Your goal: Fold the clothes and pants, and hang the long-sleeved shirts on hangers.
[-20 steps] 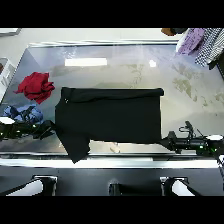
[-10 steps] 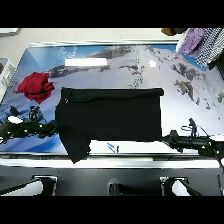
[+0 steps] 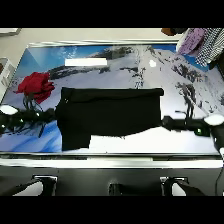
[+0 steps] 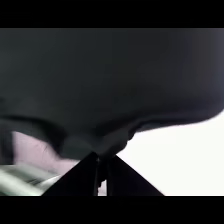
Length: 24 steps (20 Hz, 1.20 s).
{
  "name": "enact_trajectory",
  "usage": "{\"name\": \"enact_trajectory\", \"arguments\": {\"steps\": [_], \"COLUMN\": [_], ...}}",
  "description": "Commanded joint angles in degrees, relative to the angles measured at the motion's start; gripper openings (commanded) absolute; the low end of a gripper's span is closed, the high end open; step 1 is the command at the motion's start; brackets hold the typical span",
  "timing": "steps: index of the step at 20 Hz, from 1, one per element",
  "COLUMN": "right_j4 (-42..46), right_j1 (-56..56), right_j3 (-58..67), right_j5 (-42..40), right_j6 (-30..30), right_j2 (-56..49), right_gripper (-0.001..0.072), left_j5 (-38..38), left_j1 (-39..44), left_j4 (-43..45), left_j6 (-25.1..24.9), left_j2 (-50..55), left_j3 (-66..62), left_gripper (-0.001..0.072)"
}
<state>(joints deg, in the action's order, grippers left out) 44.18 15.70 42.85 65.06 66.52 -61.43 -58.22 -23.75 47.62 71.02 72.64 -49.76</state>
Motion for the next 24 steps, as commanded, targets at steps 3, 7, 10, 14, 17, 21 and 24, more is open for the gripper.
{"name": "enact_trajectory", "arguments": {"steps": [3,7,10,14,17,21,24], "right_j4": [27.7,36.3,36.7,37.6,39.5,40.9,41.0], "right_j1": [-11.3,-11.3,-11.3,-11.3,-11.3,-11.3,-11.3], "right_j3": [31.1,54.5,64.2,66.1,66.1,66.1,66.1], "right_j5": [-7.8,-2.2,-0.1,-0.6,-1.2,0.0,6.7], "right_j6": [21.0,26.2,26.9,31.8,33.2,33.6,34.9], "right_j2": [0.1,1.4,6.0,15.4,19.7,18.9,11.2], "right_gripper": [0.0028,0.0028,0.0028,0.0028,0.0028,0.0028,0.0028], "left_j5": [0.2,-5.0,-9.9,-10.7,-11.9,-14.3,-14.6], "left_j1": [2.4,2.4,2.4,2.4,2.4,2.4,2.4], "left_j4": [0.6,11.2,19.7,24.0,28.8,28.6,21.5], "left_j6": [10.3,20.8,26.8,31.5,32.1,30.8,25.8], "left_j2": [-6.9,-14.3,-21.2,-31.1,-35.5,-33.6,-25.8], "left_j3": [-19.1,-37.6,-46.5,-47.4,-47.4,-47.3,-47.1], "left_gripper": [0.0016,0.0016,0.0016,0.0017,0.0016,0.0017,0.0017]}}
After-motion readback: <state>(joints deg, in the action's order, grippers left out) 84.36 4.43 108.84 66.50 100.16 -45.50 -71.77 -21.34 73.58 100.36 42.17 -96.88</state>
